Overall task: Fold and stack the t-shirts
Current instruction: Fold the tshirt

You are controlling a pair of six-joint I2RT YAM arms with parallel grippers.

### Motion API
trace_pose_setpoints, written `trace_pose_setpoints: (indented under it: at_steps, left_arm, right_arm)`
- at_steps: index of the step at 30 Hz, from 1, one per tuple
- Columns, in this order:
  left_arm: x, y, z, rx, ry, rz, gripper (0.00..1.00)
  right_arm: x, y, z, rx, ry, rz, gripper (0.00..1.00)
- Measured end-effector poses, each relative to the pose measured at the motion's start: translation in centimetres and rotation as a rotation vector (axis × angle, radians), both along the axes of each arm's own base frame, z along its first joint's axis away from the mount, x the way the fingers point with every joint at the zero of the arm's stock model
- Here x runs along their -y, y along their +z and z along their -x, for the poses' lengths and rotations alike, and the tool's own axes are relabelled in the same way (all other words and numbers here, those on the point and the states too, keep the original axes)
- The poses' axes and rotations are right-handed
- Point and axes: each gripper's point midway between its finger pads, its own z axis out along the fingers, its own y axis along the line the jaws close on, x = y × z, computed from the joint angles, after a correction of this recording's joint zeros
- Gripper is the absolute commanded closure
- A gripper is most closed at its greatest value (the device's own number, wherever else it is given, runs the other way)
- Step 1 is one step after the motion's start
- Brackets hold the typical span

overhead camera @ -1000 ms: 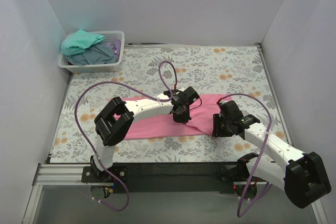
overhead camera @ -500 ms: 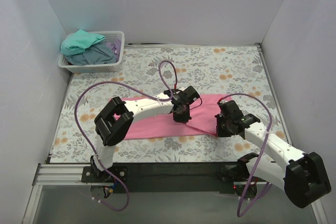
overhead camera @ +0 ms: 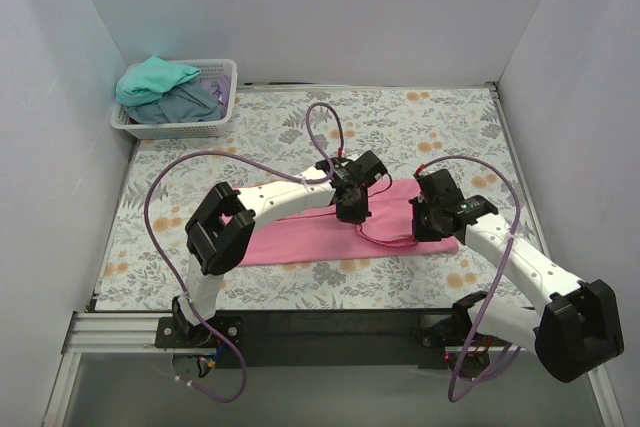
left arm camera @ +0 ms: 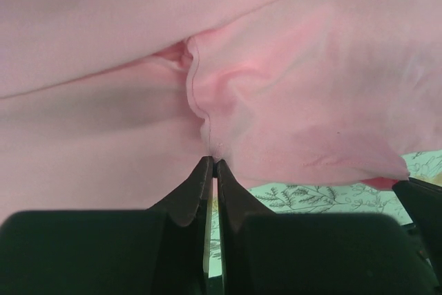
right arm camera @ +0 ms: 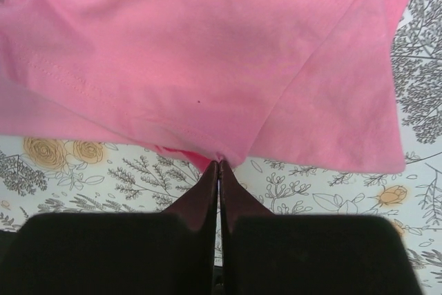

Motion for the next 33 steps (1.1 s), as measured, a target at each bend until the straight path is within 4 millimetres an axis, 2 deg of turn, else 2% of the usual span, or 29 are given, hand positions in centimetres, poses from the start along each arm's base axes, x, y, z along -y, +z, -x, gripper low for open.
trace_pose_setpoints:
  at_steps: [6, 12, 18, 26, 33]
  left_arm:
    - [0.0, 0.2, -2.6, 0.002, 0.037, 0.014, 1.00]
    - [-0.4, -0.9, -5.0, -0.021, 0.073, 0.017, 1.00]
    - [-0.6, -1.4, -5.5, -0.044, 0.088, 0.036, 1.00]
    - [-0.7, -1.7, -6.0, -0.061, 0.110, 0.064, 1.00]
    - [-0.7, -1.9, -6.5, -0.062, 0.129, 0.085, 1.00]
  right_arm:
    - [0.9, 0.7, -2.4, 0.012, -0.028, 0.052, 0.99]
    - [1.9, 1.4, -5.0, 0.025, -0.057, 0.095, 0.99]
    - [2.3, 1.5, -7.3, 0.032, -0.059, 0.125, 0.99]
    - [2.3, 0.4, -10.2, 0.009, -0.046, 0.162, 0.99]
    - [1.8, 0.9, -12.9, 0.050, -0.024, 0.179, 0.99]
